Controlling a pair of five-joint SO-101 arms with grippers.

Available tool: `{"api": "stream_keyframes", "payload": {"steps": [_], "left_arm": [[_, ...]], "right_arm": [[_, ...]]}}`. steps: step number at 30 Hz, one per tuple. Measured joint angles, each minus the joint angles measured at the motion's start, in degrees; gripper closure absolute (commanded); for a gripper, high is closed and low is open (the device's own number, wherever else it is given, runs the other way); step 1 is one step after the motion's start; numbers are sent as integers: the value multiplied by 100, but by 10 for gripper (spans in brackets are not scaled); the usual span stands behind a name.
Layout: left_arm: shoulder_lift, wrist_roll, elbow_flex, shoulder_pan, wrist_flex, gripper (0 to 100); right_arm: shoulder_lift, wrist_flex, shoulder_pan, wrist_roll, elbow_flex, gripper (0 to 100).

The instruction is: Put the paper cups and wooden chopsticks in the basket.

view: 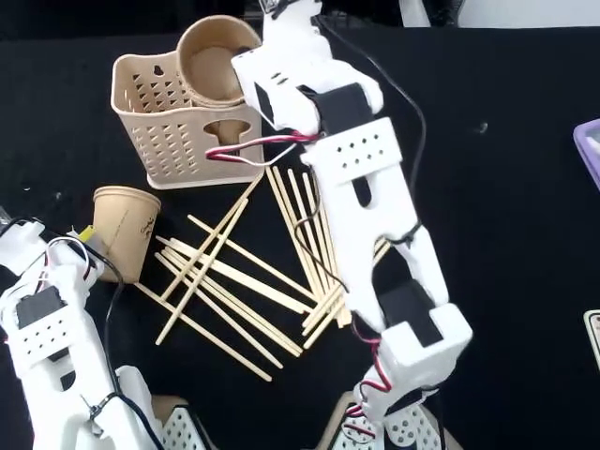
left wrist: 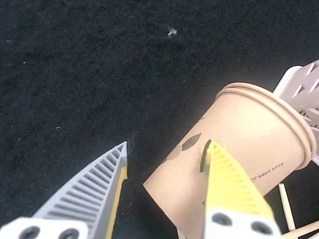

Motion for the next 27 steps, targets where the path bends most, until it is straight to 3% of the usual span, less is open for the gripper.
{"api": "stream_keyframes", "payload": {"steps": [13,27], "left_arm": [[0,0,0,0,0,755],[0,0,0,0,0,755]], "right_arm": [[220,-642,-70,-9,0,823],[659,-2066,-387,-9,-26,862]]}}
